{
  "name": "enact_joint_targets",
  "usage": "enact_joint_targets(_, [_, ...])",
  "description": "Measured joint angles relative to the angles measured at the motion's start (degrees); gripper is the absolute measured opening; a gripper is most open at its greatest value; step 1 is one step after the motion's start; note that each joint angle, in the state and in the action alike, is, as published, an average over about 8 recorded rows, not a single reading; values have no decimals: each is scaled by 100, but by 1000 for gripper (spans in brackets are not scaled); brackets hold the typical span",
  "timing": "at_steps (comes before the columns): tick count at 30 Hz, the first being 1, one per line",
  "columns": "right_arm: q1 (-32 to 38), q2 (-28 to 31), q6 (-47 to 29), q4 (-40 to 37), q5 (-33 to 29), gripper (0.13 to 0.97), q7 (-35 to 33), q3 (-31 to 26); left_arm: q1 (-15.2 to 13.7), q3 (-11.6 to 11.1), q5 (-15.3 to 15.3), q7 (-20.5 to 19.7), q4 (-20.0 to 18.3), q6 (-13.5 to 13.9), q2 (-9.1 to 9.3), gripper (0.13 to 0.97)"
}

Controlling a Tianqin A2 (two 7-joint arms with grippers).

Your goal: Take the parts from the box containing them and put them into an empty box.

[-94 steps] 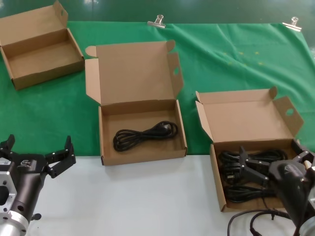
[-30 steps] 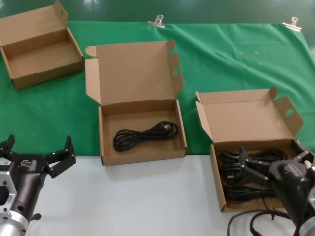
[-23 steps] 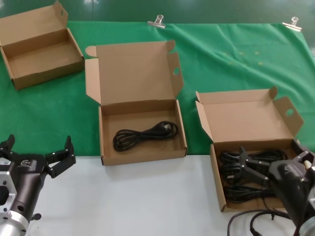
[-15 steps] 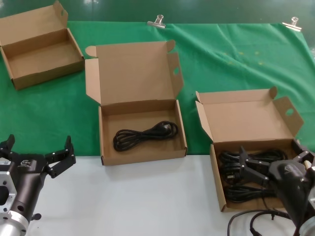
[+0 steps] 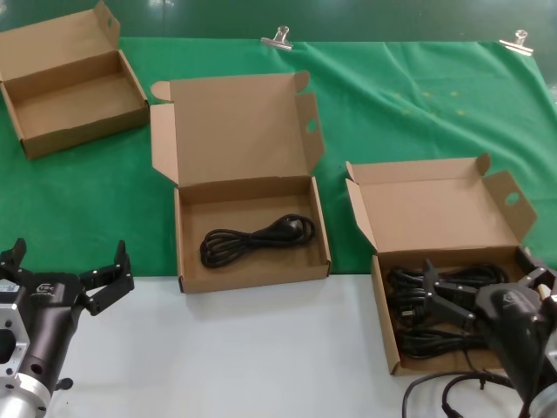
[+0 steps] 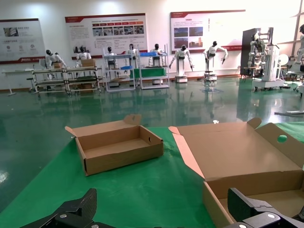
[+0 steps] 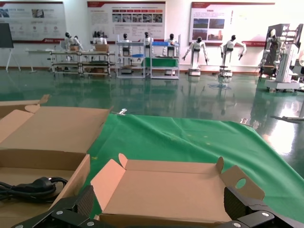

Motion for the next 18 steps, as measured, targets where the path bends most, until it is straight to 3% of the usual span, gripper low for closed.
enact_joint_targets(18, [0, 0, 0, 0, 0, 966, 0, 0, 0, 0, 0, 0, 0, 0, 0, 966])
